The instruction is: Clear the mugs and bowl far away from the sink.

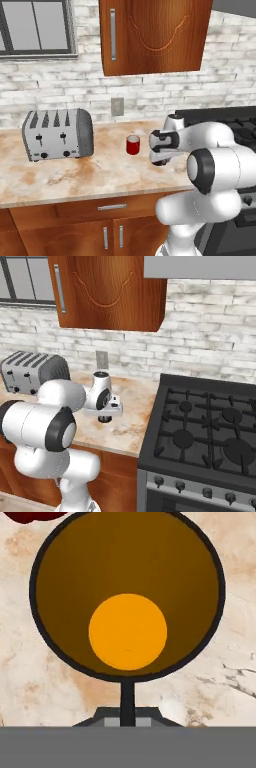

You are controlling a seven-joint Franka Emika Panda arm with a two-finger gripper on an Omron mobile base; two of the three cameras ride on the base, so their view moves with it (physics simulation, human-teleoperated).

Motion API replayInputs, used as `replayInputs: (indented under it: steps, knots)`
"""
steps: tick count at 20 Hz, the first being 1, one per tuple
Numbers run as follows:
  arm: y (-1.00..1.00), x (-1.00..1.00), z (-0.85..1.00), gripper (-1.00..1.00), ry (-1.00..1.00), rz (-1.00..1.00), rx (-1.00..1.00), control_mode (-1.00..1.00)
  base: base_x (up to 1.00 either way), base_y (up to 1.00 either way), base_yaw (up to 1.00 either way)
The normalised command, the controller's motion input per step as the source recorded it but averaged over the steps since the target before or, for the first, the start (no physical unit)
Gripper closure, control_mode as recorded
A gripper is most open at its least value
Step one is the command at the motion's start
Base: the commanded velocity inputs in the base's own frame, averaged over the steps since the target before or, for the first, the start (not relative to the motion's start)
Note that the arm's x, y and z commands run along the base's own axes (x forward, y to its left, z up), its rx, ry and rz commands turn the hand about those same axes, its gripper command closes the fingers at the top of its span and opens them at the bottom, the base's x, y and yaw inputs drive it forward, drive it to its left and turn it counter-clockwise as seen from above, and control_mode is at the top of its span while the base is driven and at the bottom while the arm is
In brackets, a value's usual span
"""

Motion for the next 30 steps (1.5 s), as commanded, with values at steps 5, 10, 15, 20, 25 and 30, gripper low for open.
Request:
replayInputs:
  steps: [5,10,15,20,25,30]
  knots:
    - [0.0,0.05,-0.44,1.0,0.03,0.0,0.0,-1.0,0.0,0.0,0.0]
    - [0.1,0.18,-0.31,-1.0,0.05,0.0,0.0,-1.0,0.0,0.0,0.0]
    - [0.0,-0.08,0.06,-1.0,0.02,0.0,0.05,-1.0,0.0,0.0,0.0]
    - [0.0,-0.44,0.31,-1.0,-0.01,0.0,0.1,-1.0,0.0,0.0,0.0]
    - [0.04,-0.38,0.9,-1.0,-0.11,-0.11,0.04,-1.0,0.0,0.0,0.0]
    - [0.0,-0.57,1.0,-1.0,-0.05,-0.2,0.01,-1.0,0.0,0.0,0.0]
